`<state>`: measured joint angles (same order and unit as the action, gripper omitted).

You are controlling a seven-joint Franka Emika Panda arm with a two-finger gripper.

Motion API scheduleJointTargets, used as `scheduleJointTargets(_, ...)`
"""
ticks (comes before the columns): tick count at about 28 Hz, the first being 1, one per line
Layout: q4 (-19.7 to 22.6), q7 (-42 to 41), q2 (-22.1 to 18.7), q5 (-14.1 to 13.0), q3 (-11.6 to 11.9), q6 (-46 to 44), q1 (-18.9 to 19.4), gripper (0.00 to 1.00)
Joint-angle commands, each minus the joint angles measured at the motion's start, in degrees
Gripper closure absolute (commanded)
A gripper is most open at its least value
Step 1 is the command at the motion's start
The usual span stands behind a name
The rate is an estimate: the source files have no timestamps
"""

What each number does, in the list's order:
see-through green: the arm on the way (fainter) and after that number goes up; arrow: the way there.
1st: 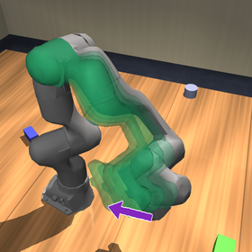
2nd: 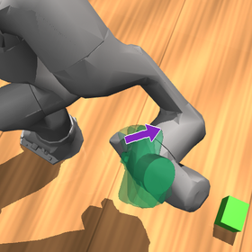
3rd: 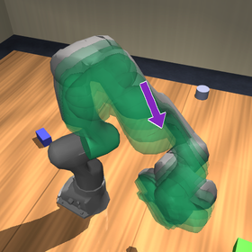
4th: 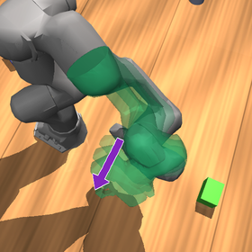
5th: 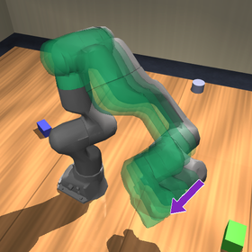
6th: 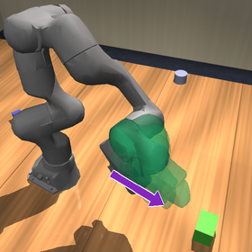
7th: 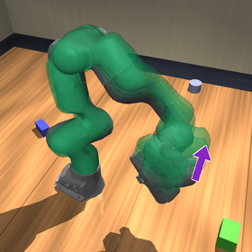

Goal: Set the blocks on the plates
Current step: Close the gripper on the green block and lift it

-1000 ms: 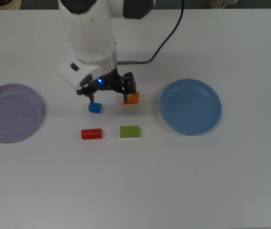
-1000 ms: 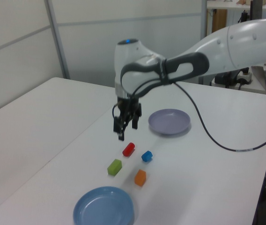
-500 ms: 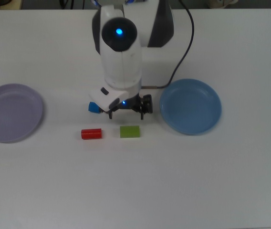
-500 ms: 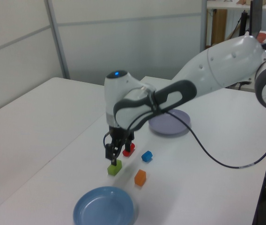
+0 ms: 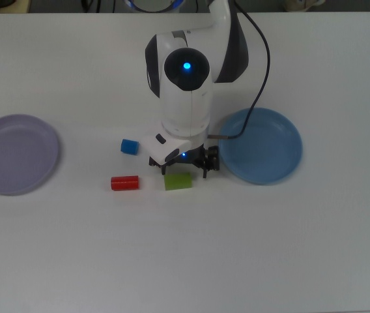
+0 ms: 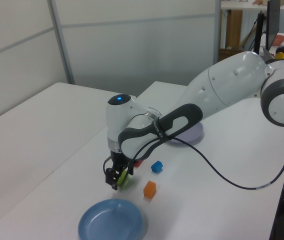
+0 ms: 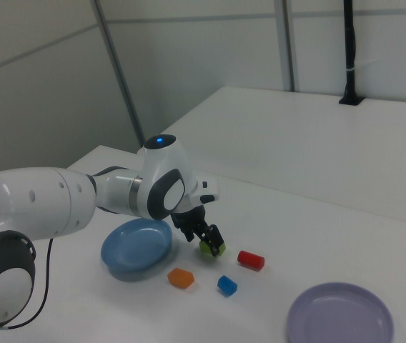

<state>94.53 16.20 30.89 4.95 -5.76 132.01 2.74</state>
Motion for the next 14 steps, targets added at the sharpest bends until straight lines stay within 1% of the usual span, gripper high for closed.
scheduleJointTargets(1, -2.3, 2.9, 1.5, 1.5, 1.0, 1.6, 0.7, 0.00)
scheduleJointTargets(5, -2.6, 2.4, 1.5, 1.6, 1.1, 1.6, 0.3, 0.00)
scheduleJointTargets(8, -2.5, 2.4, 1.6, 2.9, 1.1, 1.6, 0.2, 0.00)
scheduleJointTargets(9, -2.5, 2.3, 1.7, 3.1, 1.1, 1.6, 0.2, 0.04)
scheduleJointTargets(10, -2.6, 2.4, 1.9, 3.5, 1.1, 1.6, 0.2, 0.10)
scheduleJointTargets(11, -2.5, 2.4, 2.0, 4.0, 1.1, 1.6, 0.2, 0.19)
scheduleJointTargets(14, -2.5, 2.4, 2.0, 4.9, 1.1, 1.6, 0.2, 0.28)
